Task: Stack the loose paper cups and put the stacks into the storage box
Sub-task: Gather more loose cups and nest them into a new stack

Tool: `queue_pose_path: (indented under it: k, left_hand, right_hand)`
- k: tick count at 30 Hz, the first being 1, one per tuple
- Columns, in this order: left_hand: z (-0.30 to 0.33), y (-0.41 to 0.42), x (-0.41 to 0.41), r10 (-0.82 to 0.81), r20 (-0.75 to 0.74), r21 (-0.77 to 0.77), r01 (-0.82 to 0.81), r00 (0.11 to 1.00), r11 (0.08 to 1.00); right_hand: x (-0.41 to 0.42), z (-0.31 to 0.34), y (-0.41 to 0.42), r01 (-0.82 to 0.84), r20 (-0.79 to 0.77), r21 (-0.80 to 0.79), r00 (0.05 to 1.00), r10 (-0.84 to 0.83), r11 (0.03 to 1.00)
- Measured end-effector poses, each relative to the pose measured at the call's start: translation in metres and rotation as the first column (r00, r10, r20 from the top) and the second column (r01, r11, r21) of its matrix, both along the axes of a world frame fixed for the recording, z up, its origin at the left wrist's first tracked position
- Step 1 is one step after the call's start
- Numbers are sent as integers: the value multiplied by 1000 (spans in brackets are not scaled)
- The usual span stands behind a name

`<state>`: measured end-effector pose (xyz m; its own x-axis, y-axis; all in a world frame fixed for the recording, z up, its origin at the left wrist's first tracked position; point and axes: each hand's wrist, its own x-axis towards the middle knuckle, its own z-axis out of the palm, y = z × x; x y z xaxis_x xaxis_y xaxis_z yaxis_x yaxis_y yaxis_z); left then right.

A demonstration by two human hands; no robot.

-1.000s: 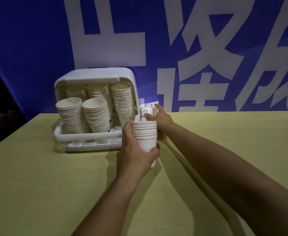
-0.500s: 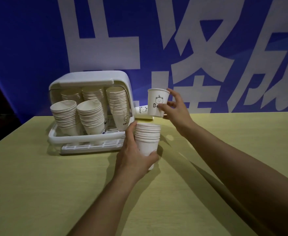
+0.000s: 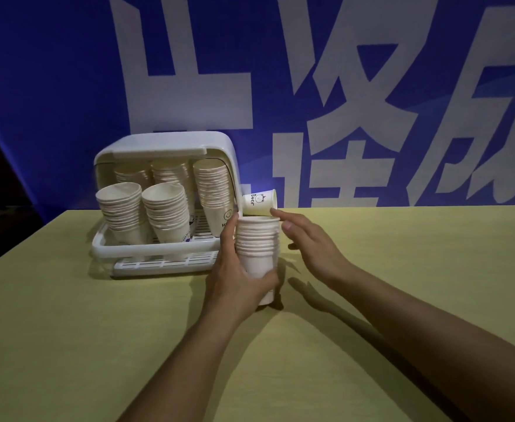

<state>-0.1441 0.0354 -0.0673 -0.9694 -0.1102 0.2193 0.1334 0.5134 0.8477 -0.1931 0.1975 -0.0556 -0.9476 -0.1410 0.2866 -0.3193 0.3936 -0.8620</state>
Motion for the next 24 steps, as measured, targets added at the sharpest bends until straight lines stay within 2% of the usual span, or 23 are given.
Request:
queue_pose_path:
  k: [4, 9, 15, 20, 24]
  left_hand:
    - [-1, -8, -9, 47, 14, 4, -47, 999, 999]
    - [-1, -9, -12, 51, 15, -1, -51, 999, 999]
    - [-2, -11, -13, 32, -6, -35, -33, 999, 999]
    - [-2, -12, -13, 30, -17, -54, -31, 999, 998]
    - [-2, -11, -13, 34, -28, -68, -36, 999, 997]
  right_hand:
    - [-48, -2, 2, 98, -57, 89, 994, -93, 991]
    - [-123, -21, 2, 281, -193, 412, 957, -219, 867]
    - [-164, -35, 1, 293, -199, 579, 956, -216, 761]
    - [-170, -34, 4, 287, -232, 569, 955, -184, 770]
    - [-164, -33, 8, 311, -283, 502, 941, -187, 807]
